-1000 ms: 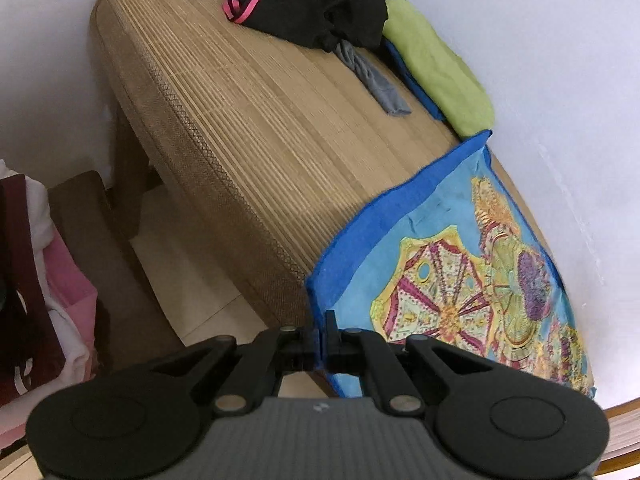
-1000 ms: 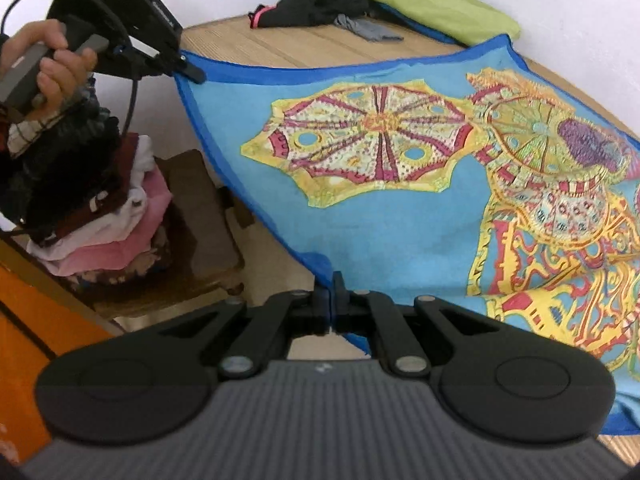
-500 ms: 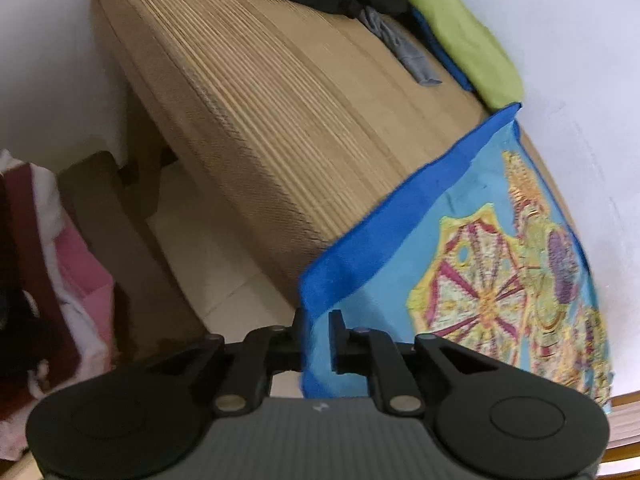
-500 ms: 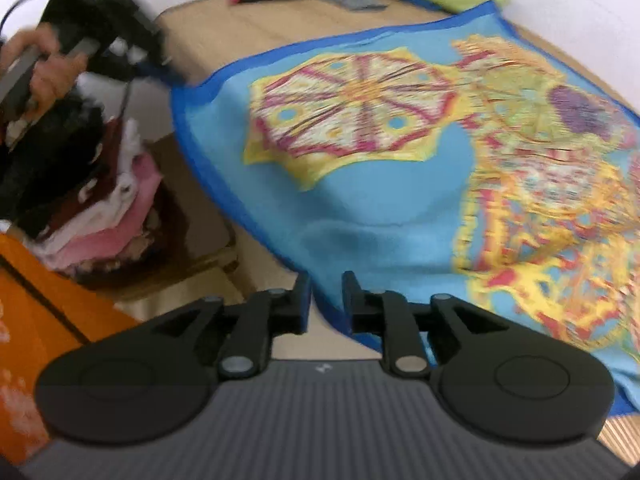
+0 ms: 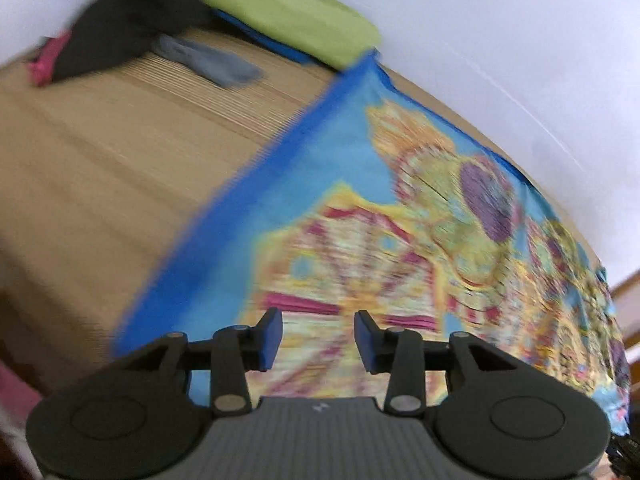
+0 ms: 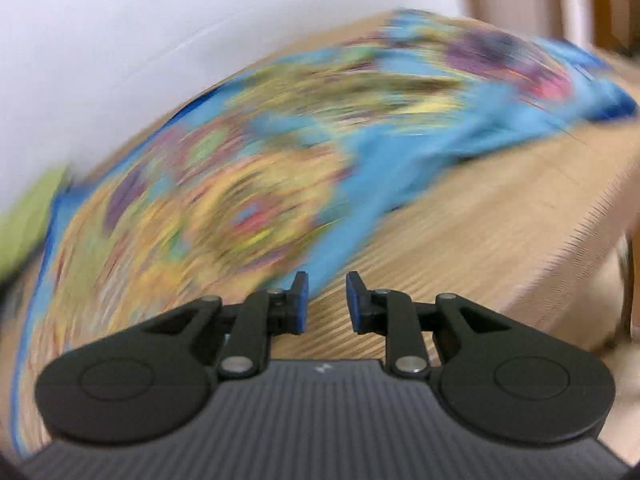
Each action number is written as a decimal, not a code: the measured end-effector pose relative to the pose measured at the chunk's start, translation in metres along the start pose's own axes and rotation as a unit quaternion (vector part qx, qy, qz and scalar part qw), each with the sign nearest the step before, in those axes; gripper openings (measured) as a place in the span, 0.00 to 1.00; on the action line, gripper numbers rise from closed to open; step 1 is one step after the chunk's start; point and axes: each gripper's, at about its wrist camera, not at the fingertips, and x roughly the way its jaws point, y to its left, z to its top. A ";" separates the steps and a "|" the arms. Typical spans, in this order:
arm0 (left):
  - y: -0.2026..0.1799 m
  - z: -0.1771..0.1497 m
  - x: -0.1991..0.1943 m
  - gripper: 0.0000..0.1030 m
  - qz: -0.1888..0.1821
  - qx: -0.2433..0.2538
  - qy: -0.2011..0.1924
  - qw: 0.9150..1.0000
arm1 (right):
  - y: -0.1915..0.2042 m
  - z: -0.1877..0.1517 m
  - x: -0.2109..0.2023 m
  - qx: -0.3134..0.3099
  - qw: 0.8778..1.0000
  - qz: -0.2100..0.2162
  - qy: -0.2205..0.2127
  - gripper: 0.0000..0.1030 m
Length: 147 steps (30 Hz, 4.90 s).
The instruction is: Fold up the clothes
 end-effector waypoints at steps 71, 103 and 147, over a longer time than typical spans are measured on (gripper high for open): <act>-0.330 -0.007 0.195 0.59 0.104 0.045 0.054 0.992 | 0.008 0.324 0.344 -0.198 0.978 0.053 0.048 0.24; -0.361 0.034 0.215 0.64 0.104 0.042 0.038 0.993 | 0.050 0.343 0.319 -0.403 0.913 0.068 -0.016 0.43; -0.407 0.099 0.312 0.74 -0.010 0.091 0.037 0.995 | 0.145 0.213 0.291 -0.587 0.759 0.230 0.161 0.27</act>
